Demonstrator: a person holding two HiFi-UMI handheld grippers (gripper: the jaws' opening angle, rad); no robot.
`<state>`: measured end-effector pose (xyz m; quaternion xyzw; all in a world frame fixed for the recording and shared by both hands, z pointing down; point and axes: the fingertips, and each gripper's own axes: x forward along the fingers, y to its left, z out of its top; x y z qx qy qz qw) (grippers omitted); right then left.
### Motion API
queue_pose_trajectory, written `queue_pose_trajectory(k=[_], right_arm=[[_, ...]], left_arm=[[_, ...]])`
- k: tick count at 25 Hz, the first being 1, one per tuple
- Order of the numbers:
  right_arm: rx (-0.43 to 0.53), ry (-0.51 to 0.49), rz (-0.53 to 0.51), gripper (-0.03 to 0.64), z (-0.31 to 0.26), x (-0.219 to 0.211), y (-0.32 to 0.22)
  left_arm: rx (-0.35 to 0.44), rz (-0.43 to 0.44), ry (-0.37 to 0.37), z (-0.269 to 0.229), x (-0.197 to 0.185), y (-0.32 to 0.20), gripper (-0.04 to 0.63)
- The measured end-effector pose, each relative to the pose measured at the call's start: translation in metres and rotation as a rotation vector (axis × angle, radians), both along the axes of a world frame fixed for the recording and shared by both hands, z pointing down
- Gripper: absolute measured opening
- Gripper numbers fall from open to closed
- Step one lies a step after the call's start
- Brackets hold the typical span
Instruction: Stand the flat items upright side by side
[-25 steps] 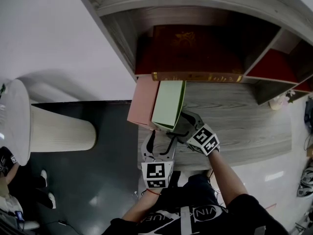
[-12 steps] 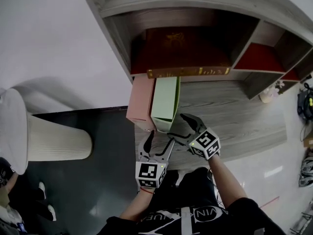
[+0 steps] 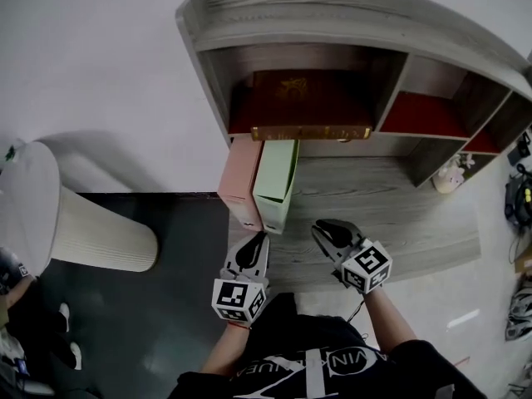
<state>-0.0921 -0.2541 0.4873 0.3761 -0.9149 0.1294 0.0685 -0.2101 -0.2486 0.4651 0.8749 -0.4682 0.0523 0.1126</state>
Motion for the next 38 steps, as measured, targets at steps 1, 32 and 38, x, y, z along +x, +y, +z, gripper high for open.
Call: queue_pose_trajectory(k=[1,32,38], right_arm=[[0.011,0.014,0.005,0.059,-0.002,0.004,0.003],[0.117,-0.098,-0.025,0.009,-0.069,0.112,0.128],[0.131,-0.100,-0.017,0.009,-0.074,0.121,0.148]], left_arm=[[0.005,-0.014,0.003,-0.003,-0.002,0.002,0.024],[0.125,-0.358,0.019,-0.057,-0.001,0.146,0.005],[0.142,-0.364,0.026,-0.063,0.003,0.163,0.005]])
